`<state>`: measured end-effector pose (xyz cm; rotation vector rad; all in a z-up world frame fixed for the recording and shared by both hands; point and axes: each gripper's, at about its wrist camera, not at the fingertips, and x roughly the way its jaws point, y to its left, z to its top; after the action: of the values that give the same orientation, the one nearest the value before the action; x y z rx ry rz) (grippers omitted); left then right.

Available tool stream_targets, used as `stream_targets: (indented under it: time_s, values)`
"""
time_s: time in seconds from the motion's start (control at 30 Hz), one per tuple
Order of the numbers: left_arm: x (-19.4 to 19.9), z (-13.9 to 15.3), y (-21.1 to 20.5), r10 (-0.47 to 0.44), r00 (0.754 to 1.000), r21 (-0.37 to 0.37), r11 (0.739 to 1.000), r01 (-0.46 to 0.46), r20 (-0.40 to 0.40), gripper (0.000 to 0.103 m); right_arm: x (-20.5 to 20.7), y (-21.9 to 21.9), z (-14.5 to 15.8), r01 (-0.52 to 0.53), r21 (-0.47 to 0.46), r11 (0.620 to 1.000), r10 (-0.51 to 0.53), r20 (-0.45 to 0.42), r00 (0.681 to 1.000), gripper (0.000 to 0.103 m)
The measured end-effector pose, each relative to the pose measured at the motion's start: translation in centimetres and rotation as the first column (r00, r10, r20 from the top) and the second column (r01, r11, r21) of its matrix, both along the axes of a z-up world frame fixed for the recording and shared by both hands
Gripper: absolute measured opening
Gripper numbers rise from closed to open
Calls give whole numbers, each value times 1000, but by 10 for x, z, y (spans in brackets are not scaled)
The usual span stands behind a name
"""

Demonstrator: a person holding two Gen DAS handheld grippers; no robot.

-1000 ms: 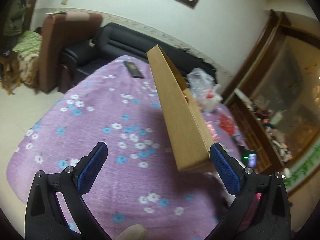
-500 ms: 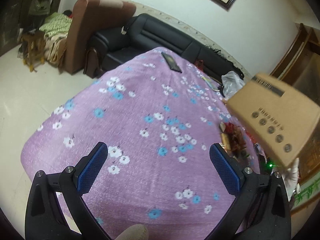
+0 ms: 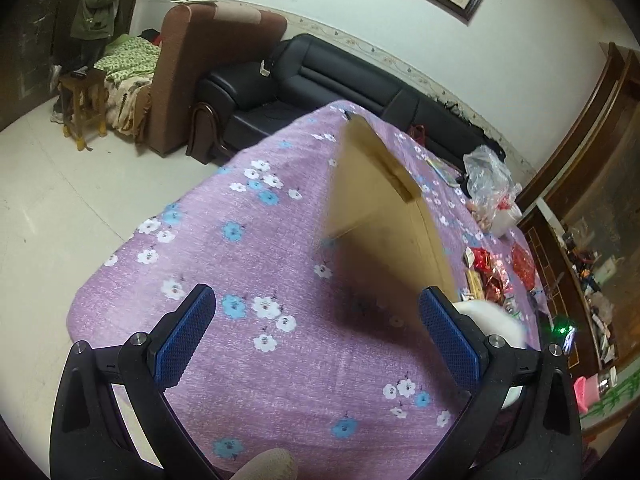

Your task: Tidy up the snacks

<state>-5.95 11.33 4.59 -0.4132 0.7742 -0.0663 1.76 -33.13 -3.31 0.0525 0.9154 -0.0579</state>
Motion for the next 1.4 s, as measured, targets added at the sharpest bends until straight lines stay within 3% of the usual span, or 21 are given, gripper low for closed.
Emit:
stream_targets:
  time_s: [0.17,0.3,0.4,0.57,0.7,0.77,0.9,1.0,1.1,1.3,1.4]
  values:
    - [15,-3,-53,-112,993,55,992,113,-26,103,0,0,0,0,0,1000,0,0,1000,103]
    - [23,-6,-105,-226,973,100,968,230,-51,103,0,0,0,0,0,1000,0,0,1000,103]
    - [24,-9,-142,-296,954,156,941,301,-52,103,0,0,0,0,0,1000,0,0,1000,103]
    - [28,-28,-203,-419,903,229,873,431,-98,103,0,0,0,0,0,1000,0,0,1000,103]
    - [44,-55,-246,-447,878,251,842,478,-175,103,0,0,0,0,0,1000,0,0,1000,103]
    - [44,-60,-264,-418,896,362,820,443,-151,103,0,0,0,0,0,1000,0,0,1000,103]
    - [54,-74,-285,-433,874,357,798,485,-221,103,0,0,0,0,0,1000,0,0,1000,103]
    - [55,-83,-299,-431,872,399,775,489,-233,103,0,0,0,0,0,1000,0,0,1000,103]
    - [60,-92,-305,-413,876,415,772,481,-248,103,0,0,0,0,0,1000,0,0,1000,103]
    - [80,-98,-297,-339,913,404,820,405,-226,103,0,0,0,0,0,1000,0,0,1000,103]
    - [86,-98,-298,-326,919,414,822,392,-222,103,0,0,0,0,0,1000,0,0,1000,103]
